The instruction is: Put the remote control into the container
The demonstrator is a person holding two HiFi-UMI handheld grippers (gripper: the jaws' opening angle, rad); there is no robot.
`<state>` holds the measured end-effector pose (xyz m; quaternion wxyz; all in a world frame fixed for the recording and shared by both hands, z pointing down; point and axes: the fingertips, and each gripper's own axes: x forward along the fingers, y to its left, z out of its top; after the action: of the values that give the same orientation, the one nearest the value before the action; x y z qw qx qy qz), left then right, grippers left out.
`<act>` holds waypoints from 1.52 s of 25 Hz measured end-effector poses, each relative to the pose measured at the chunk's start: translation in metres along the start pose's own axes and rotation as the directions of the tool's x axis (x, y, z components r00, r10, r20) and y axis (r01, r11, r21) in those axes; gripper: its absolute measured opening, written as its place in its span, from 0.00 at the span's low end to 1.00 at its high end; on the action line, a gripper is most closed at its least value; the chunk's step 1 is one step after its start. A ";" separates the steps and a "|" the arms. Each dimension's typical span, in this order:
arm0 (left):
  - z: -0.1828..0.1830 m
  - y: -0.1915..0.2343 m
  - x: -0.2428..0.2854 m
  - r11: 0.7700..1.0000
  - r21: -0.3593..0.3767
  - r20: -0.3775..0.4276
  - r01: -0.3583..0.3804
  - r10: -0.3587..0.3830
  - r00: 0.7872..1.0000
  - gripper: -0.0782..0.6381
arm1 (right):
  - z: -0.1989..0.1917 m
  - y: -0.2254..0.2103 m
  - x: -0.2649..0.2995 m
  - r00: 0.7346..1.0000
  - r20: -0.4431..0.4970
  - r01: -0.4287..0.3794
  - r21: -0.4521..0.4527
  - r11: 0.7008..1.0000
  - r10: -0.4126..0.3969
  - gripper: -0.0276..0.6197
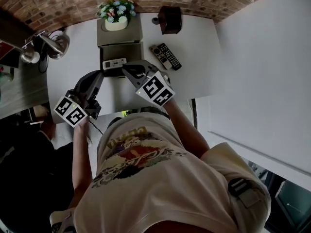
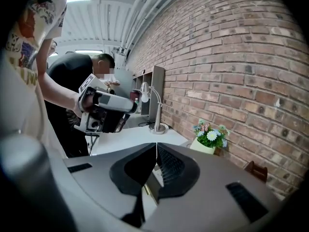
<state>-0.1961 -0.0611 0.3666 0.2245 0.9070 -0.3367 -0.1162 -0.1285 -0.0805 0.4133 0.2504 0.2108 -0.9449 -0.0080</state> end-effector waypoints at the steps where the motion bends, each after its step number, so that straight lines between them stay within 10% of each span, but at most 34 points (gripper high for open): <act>1: -0.002 0.000 0.005 1.000 0.004 -0.012 0.003 -0.003 1.000 0.12 | -0.005 -0.003 -0.003 1.000 -0.006 0.011 0.017 1.000 -0.011 0.06; 18: -0.058 -0.026 0.090 0.999 -0.018 -0.194 0.051 -0.054 0.980 0.12 | -0.112 -0.057 -0.046 0.989 -0.121 0.107 0.231 0.967 -0.081 0.10; 27: -0.087 -0.028 0.086 0.997 -0.046 -0.238 -0.064 0.052 0.970 0.12 | -0.213 -0.095 -0.051 0.955 -0.281 0.182 0.296 0.938 -0.097 0.34; 38: -0.103 -0.040 0.087 0.986 -0.077 -0.230 -0.148 0.127 0.965 0.12 | -0.287 -0.102 -0.054 0.910 -0.414 0.169 0.364 0.916 -0.004 0.39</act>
<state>-0.0718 -0.0576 0.4312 0.3108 0.8773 -0.3656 -0.0126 0.0907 -0.1259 0.6264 0.3924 0.2962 -0.8442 0.2134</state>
